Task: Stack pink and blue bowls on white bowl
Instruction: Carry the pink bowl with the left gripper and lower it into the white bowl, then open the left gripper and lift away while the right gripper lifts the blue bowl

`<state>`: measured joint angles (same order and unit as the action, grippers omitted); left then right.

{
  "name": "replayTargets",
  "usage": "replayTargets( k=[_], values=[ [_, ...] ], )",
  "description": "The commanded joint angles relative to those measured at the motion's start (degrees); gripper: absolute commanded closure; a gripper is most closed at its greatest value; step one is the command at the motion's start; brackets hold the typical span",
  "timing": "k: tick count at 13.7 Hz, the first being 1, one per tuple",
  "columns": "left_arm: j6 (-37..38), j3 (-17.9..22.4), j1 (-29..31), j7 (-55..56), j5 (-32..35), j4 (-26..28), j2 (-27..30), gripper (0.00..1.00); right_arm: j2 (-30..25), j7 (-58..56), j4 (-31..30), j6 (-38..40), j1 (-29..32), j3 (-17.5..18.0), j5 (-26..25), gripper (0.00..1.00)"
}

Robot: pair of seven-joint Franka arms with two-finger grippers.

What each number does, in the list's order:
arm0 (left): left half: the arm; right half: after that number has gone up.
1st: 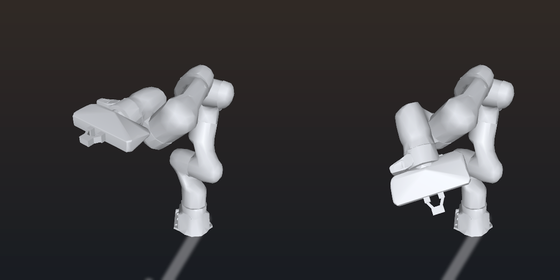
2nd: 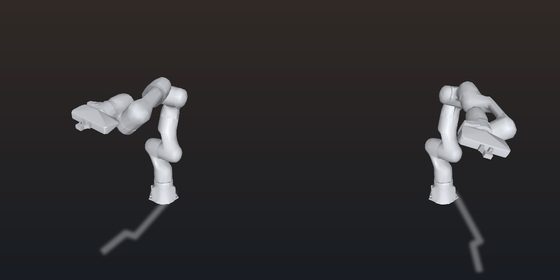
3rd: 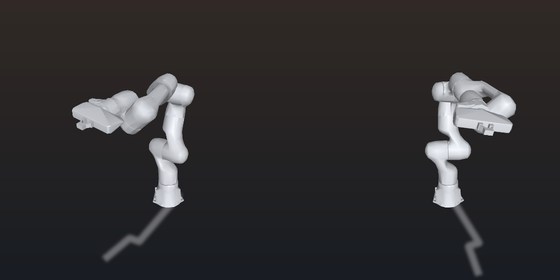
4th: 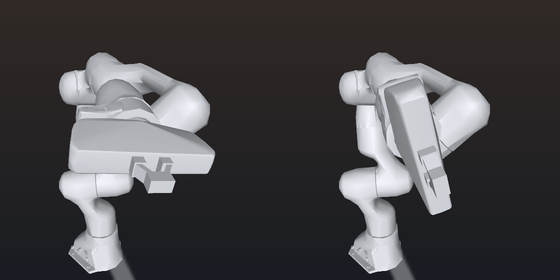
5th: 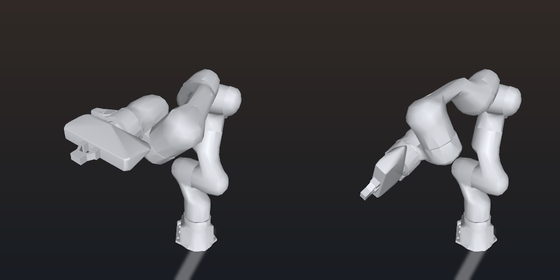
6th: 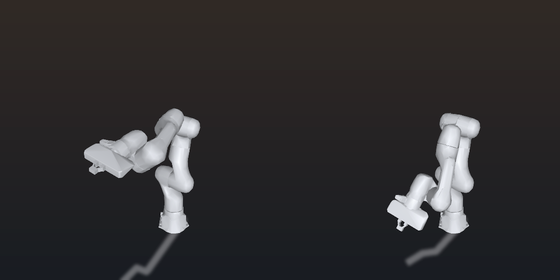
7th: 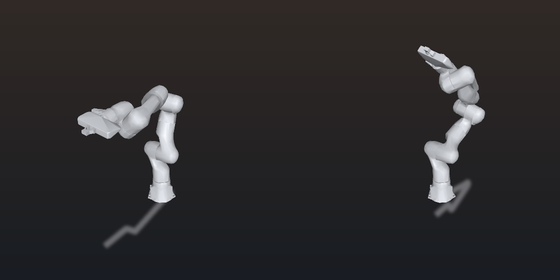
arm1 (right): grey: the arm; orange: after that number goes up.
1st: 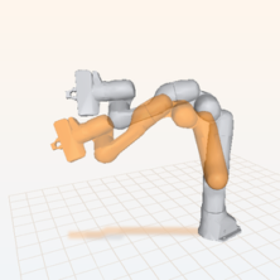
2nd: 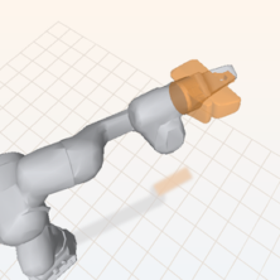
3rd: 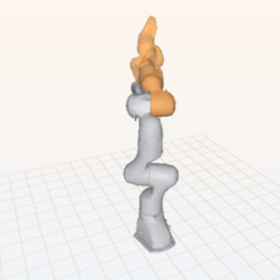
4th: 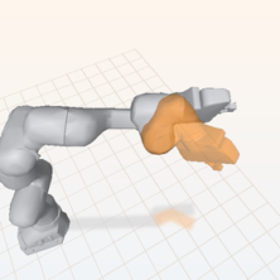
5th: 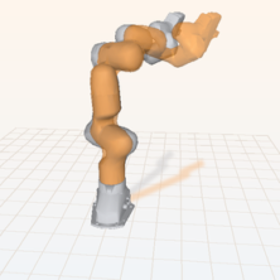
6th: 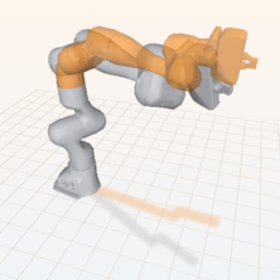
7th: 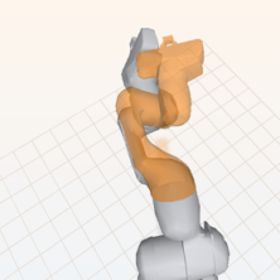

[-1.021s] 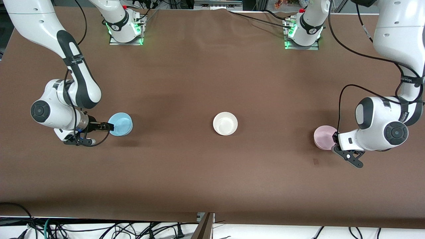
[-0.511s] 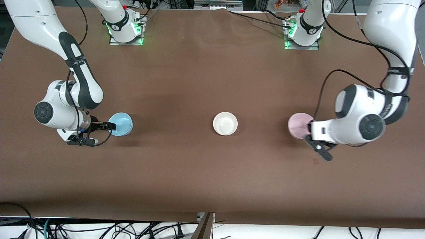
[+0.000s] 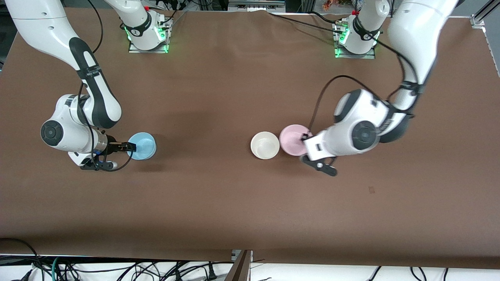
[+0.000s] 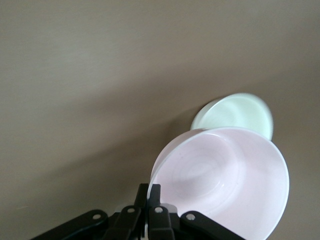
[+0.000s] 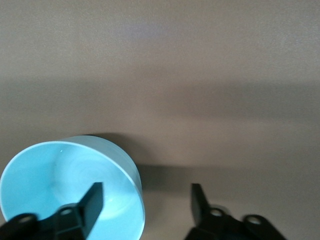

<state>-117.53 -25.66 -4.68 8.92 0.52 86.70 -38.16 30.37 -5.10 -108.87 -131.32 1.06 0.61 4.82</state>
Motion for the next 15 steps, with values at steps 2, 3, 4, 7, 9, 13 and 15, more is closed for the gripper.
replayTargets(
  k=[2,3,4,7,9,13,15],
  values=[
    [-6.2,0.8,-5.1,12.2,-0.2,-3.5,-4.6,1.0,-1.0,-1.4,-0.4,1.2,0.1,0.1,1.4,0.69],
    [-6.2,1.0,-5.7,13.3,-0.1,-3.5,-4.8,1.0,-1.0,-1.4,0.0,2.8,0.1,0.1,1.3,0.74],
    [-6.2,1.1,-5.9,13.6,0.0,-3.2,-4.8,1.0,-1.0,-1.4,0.1,3.4,0.1,0.2,1.3,0.86],
    [-6.2,1.2,-6.4,13.8,1.4,-2.9,-5.4,1.0,-1.0,-2.1,0.4,3.4,0.1,0.2,1.3,1.0],
    [-6.3,1.4,-7.1,13.8,1.7,-2.9,-5.8,1.0,-1.0,-2.1,0.4,3.4,0.2,0.3,1.3,1.0],
    [-6.3,1.9,-7.4,13.8,1.8,-2.6,-6.5,1.0,-1.2,-2.4,2.5,4.5,0.2,0.3,3.8,1.0],
    [-6.3,1.9,-7.4,13.8,3.2,-2.7,-6.9,1.0,-1.2,-2.5,6.3,8.9,0.1,0.4,4.0,1.0]
  ],
)
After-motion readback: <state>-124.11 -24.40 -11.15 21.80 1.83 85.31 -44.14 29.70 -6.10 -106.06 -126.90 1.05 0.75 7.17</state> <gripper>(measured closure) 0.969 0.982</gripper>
